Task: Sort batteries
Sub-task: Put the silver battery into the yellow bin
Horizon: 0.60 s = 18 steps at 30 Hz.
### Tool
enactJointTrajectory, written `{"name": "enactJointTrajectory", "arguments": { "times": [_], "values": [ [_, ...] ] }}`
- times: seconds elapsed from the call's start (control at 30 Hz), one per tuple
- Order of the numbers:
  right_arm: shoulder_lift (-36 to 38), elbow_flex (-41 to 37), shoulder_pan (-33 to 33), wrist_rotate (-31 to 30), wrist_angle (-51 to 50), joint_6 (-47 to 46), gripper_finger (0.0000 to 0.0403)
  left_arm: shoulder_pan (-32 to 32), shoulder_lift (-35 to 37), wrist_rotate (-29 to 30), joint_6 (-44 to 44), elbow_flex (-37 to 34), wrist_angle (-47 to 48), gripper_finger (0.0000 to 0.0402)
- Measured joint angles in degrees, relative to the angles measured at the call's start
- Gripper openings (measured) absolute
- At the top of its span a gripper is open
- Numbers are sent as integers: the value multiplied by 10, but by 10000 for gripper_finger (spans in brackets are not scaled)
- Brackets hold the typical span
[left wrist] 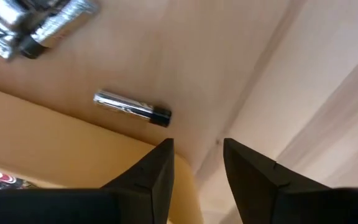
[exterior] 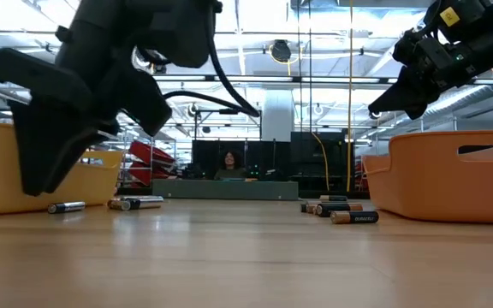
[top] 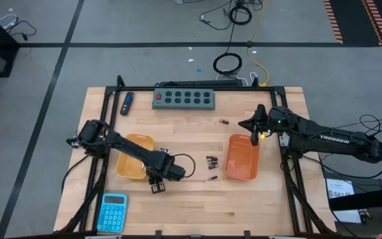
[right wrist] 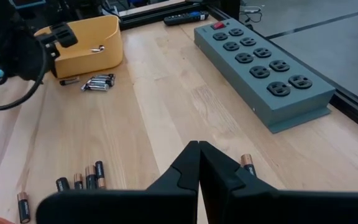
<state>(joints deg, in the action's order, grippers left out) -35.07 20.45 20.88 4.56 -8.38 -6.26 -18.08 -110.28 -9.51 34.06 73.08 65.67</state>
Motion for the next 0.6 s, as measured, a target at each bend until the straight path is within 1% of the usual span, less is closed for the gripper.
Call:
{"name": "enactJointTrajectory", "arguments": {
  "times": [0.23,0.3,0.43,0.6],
  "values": [
    [0,0,0,0,2,-2,0,-15,0,50,-3,-3,20,148],
    [0,0,0,0,2,-3,0,-14,0,50,3,-7,27,148],
    [0,0,0,0,2,-3,0,-9,0,31,33,-15,27,148],
    [0,0,0,0,4,-2,0,9,0,29,93,-15,-14,148]
  ]
}}
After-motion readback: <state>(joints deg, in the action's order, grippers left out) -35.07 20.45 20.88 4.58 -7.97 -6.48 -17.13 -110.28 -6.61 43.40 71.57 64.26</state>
